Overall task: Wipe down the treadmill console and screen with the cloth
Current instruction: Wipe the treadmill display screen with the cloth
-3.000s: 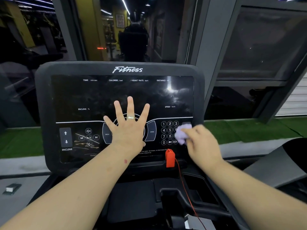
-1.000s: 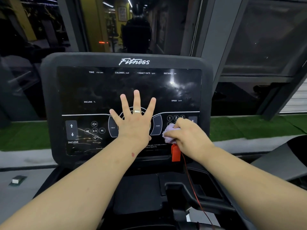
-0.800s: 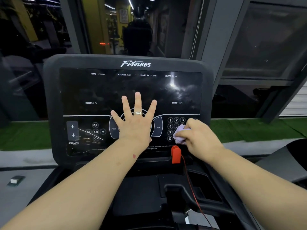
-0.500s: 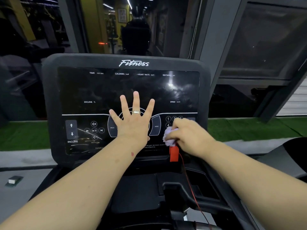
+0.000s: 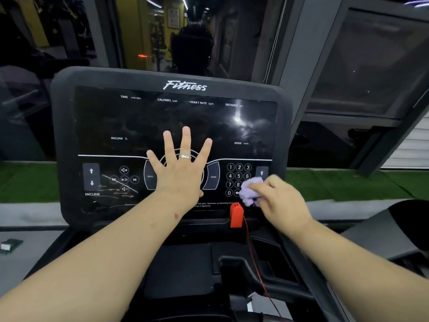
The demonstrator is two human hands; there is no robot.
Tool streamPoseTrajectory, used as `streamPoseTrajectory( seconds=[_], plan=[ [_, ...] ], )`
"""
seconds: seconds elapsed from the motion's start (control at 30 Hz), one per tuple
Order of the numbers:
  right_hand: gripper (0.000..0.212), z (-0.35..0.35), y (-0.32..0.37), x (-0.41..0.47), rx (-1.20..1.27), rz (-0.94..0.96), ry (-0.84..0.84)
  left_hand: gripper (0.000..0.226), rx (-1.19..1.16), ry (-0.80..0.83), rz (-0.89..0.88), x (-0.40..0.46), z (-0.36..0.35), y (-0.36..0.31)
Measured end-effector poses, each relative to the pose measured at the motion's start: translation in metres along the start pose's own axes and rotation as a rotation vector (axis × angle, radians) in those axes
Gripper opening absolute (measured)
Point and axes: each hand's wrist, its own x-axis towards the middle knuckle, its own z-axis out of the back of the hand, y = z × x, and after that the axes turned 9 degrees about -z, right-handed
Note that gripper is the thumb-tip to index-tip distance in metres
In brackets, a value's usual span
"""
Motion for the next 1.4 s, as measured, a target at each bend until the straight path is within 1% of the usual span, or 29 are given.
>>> streamPoseTrajectory(
  seconds=[0.07, 0.13, 0.2, 0.27, 0.3, 0.33, 0.37, 0.43, 0.47, 0.5, 0.53, 0.63, 0.7, 0.73, 0.77, 0.83, 0.9, 0.97, 1.07, 1.1, 1.13, 1.17, 1.2, 1.27, 1.3, 1.33, 1.4],
  plan=[
    [0.037, 0.003, -0.003, 0.008, 0.019, -0.127, -0.093, 0.139, 0.003, 0.002, 0.002, 0.0, 0.001, 0.0],
    [0.038, -0.007, 0.0, -0.007, 0.037, -0.195, -0.116, 0.139, -0.001, 0.003, 0.001, 0.0, 0.0, 0.0],
    [0.044, -0.02, 0.005, -0.033, 0.028, -0.161, -0.026, 0.139, -0.012, 0.007, -0.001, -0.001, 0.0, 0.0],
    [0.046, -0.02, 0.003, -0.041, 0.004, -0.046, 0.058, 0.14, -0.012, 0.008, -0.001, -0.001, -0.001, 0.0],
    [0.043, -0.016, -0.001, -0.033, -0.018, 0.005, 0.063, 0.142, -0.016, 0.014, 0.001, -0.001, -0.001, -0.001],
    [0.038, -0.009, -0.004, -0.02, -0.036, 0.013, 0.039, 0.144, -0.024, 0.023, 0.002, 0.0, -0.001, -0.003],
    [0.035, -0.002, -0.007, -0.006, -0.033, -0.037, -0.007, 0.145, -0.03, 0.031, 0.005, 0.0, -0.001, -0.006],
    [0.034, 0.005, -0.01, 0.014, 0.011, -0.22, -0.138, 0.148, -0.032, 0.032, 0.02, 0.0, -0.002, -0.011],
    [0.034, 0.005, -0.007, 0.014, 0.027, -0.268, -0.166, 0.148, -0.033, 0.03, 0.028, 0.0, -0.002, -0.013],
    [0.033, 0.0, -0.004, 0.007, 0.023, -0.259, -0.152, 0.149, -0.034, 0.028, 0.034, 0.0, -0.002, -0.015],
    [0.032, -0.006, -0.002, -0.003, 0.009, -0.212, -0.103, 0.149, -0.033, 0.025, 0.039, 0.0, -0.003, -0.016],
    [0.032, -0.016, -0.003, -0.034, -0.029, 0.012, 0.064, 0.149, -0.031, 0.022, 0.043, 0.0, -0.006, -0.015],
    [0.032, -0.007, -0.011, -0.019, -0.052, 0.109, 0.07, 0.148, -0.032, 0.026, 0.036, 0.0, -0.005, -0.015],
    [0.031, 0.002, -0.01, -0.005, -0.054, 0.08, 0.042, 0.148, -0.038, 0.03, 0.036, 0.0, -0.005, -0.015],
    [0.03, 0.011, -0.01, 0.012, -0.041, 0.004, -0.022, 0.149, -0.042, 0.032, 0.038, 0.0, -0.005, -0.016],
    [0.03, 0.024, -0.012, 0.044, -0.002, -0.164, -0.188, 0.149, -0.04, 0.036, 0.038, 0.001, -0.005, -0.016],
    [0.031, 0.029, -0.005, 0.051, 0.02, -0.232, -0.218, 0.149, -0.051, 0.042, 0.038, 0.001, -0.004, -0.015],
    [0.029, 0.016, 0.0, 0.027, 0.017, -0.171, -0.17, 0.149, -0.051, 0.036, 0.038, 0.001, -0.006, -0.015],
    [0.027, -0.005, 0.003, -0.023, 0.007, -0.017, 0.019, 0.149, -0.035, 0.024, 0.038, 0.001, -0.007, -0.015],
    [0.029, -0.005, -0.001, -0.023, 0.006, 0.019, 0.057, 0.149, -0.033, 0.025, 0.039, 0.001, -0.007, -0.015],
    [0.03, -0.001, -0.005, -0.012, -0.005, 0.038, 0.058, 0.149, -0.032, 0.027, 0.039, 0.001, -0.007, -0.015],
    [0.029, 0.005, -0.008, 0.004, -0.017, 0.013, 0.022, 0.149, -0.033, 0.029, 0.04, 0.001, -0.007, -0.016],
    [0.028, 0.012, -0.009, 0.021, -0.021, -0.043, -0.05, 0.15, -0.032, 0.027, 0.042, 0.002, -0.007, -0.016],
    [0.029, 0.019, -0.009, 0.046, 0.013, -0.201, -0.193, 0.15, -0.032, 0.021, 0.044, 0.001, -0.007, -0.015],
    [0.029, 0.019, -0.004, 0.047, 0.037, -0.256, -0.231, 0.15, -0.034, 0.021, 0.044, 0.001, -0.008, -0.014],
    [0.027, 0.014, 0.001, 0.04, 0.051, -0.271, -0.244, 0.15, -0.036, 0.022, 0.044, 0.0, -0.008, -0.014],
    [0.027, -0.003, 0.006, 0.009, 0.055, -0.224, -0.187, 0.15, -0.036, 0.017, 0.045, -0.001, -0.009, -0.013]
  ],
)
